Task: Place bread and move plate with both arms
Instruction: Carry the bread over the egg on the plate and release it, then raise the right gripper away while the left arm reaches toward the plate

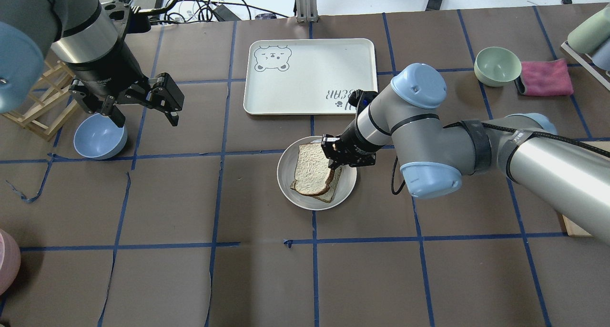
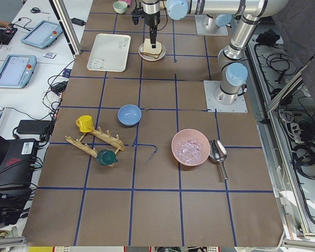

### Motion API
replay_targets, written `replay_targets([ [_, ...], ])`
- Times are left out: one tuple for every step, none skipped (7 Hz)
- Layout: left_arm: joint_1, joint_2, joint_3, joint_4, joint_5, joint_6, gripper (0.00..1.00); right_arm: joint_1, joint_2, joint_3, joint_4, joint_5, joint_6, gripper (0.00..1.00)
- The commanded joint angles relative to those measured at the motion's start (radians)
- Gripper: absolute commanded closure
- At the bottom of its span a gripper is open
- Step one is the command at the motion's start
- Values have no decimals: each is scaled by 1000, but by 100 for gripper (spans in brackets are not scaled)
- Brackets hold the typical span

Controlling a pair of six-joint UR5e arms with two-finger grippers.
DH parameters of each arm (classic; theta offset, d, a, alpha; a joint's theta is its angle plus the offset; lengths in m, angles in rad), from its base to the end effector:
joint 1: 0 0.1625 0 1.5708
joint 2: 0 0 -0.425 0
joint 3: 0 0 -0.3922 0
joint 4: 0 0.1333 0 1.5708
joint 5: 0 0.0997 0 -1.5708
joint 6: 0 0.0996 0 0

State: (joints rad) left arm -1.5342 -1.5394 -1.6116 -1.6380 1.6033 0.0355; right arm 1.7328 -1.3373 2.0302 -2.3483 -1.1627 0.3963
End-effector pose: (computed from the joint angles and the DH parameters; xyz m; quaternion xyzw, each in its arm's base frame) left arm -0.1128 -0.4751 0.4767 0.0001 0.9991 0.0389 0.0149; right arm 0.2524 -0.4726 0.2428 0.1058 0.9727 0.0160 0.2060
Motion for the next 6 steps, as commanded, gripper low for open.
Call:
replay_targets([
  [0,1,-1,0,0,-9,0,-6,-9,-22,-15,-18,-7,30],
  [0,-1,-1,0,0,-9,0,-28,-13,-66,-6,-97,-22,8],
  [0,-2,-1,0,1,-9,0,-50,-22,-150,50,-129,-60,0],
  [0,-16,-5,0,1,-11,0,-71,-31,-259,286,-135,-117,0],
  [-3,-15,-2,10,0,-20,0,-100,-39,-409,517,-205,-150,0],
  [2,-18,-13,64,-2,-49,0,-116,-46,-565,732,-306,-224,0],
])
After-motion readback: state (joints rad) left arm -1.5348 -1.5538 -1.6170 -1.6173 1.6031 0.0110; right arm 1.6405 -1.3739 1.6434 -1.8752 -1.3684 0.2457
